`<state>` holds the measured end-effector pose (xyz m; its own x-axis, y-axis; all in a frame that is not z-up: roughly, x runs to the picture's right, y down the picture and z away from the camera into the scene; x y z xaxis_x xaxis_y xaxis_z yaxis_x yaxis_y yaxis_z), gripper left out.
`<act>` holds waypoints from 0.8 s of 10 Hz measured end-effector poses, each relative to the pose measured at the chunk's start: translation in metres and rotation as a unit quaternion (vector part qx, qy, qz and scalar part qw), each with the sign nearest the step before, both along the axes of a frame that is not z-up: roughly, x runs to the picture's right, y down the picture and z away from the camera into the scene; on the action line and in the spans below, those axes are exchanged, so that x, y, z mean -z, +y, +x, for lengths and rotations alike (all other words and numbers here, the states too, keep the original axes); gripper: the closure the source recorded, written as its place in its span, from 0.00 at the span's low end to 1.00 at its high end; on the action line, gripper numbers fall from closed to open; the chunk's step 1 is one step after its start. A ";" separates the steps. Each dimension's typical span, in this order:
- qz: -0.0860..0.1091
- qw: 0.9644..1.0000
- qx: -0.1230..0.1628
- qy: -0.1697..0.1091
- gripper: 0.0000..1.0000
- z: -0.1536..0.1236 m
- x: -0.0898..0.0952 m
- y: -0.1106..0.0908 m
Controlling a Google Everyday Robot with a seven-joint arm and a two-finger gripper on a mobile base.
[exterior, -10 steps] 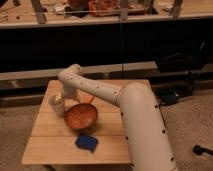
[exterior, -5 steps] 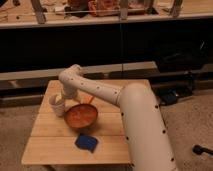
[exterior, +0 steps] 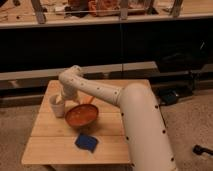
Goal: Pick up the ceramic cup
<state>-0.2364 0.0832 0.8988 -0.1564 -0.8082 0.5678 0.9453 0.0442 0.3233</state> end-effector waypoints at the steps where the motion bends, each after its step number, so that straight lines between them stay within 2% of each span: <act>1: -0.001 1.000 0.001 0.000 0.32 0.000 0.000 0.001; 4: -0.001 1.000 0.005 -0.004 0.39 -0.001 0.001 0.004; 8: -0.001 1.000 0.010 -0.007 0.78 0.002 0.003 0.005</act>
<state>-0.2348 0.0879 0.8953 -0.1804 -0.8039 0.5667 0.9412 0.0263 0.3369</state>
